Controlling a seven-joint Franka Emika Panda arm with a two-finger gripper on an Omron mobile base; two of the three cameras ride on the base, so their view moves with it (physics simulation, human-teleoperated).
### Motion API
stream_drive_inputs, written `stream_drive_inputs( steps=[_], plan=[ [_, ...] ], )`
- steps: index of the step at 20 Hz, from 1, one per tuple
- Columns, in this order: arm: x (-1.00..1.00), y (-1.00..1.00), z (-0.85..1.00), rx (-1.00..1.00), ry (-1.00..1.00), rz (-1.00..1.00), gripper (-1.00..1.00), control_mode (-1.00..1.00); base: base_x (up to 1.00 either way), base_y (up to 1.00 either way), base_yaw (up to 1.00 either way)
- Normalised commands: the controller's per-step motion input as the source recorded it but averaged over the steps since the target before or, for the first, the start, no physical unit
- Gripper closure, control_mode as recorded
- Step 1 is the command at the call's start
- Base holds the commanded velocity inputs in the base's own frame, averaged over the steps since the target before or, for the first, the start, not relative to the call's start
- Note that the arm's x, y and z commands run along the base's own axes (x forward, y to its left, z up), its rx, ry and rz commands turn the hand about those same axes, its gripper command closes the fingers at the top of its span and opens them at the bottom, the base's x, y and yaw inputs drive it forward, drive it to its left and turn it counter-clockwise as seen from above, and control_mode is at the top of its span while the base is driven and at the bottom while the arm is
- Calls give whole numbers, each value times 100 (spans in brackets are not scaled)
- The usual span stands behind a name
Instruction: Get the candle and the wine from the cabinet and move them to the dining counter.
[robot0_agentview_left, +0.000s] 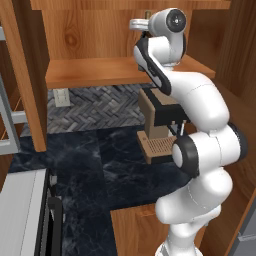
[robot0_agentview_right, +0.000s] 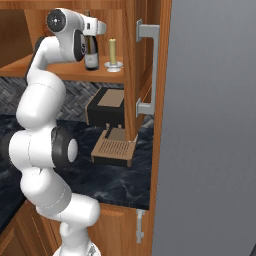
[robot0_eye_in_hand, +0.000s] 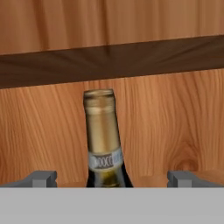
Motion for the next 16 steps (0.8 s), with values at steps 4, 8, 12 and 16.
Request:
stream_drive_inputs(
  steps=[4,8,12,16],
  plan=[
    [10,1,0,0,0,0,-100,-100,0,0,0],
    [8,1,0,0,1,0,-100,-100,0,0,0],
    [7,2,-1,0,1,0,-100,-100,0,0,0],
    [4,1,-2,0,0,0,-100,-100,0,0,0]
  ],
)
